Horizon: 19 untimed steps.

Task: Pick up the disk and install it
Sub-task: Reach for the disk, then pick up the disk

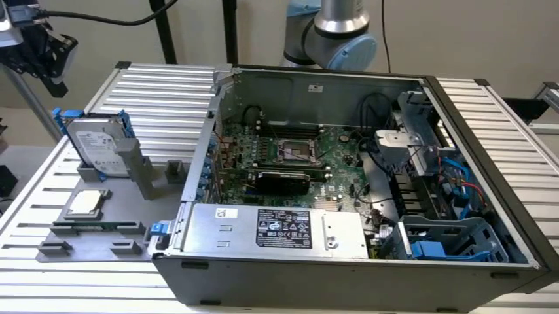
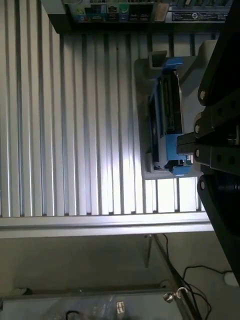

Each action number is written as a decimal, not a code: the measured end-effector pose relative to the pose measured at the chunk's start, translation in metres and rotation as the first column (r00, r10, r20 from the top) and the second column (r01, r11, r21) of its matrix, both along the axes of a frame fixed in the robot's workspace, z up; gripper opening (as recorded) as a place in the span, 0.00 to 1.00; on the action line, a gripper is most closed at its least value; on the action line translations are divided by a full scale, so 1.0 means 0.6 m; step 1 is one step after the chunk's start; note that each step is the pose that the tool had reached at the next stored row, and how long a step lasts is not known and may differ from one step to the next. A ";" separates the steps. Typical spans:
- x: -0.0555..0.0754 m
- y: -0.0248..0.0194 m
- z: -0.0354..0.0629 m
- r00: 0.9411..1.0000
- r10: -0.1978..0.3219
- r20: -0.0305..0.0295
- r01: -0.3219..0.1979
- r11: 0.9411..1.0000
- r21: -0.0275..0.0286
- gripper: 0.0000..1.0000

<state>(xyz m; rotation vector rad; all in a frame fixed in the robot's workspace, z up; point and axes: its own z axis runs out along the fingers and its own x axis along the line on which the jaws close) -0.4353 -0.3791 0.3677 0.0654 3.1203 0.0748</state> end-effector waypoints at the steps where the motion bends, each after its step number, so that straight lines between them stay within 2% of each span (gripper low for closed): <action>1: 0.000 0.0000 0.000 1.000 0.000 0.000 0.000 1.000 0.000 0.00; 13: 0.000 0.0000 0.000 1.000 0.000 0.000 0.000 1.000 0.000 0.00; 19: 0.017 -0.0001 -0.001 1.000 0.010 -0.001 -0.010 1.000 0.000 0.00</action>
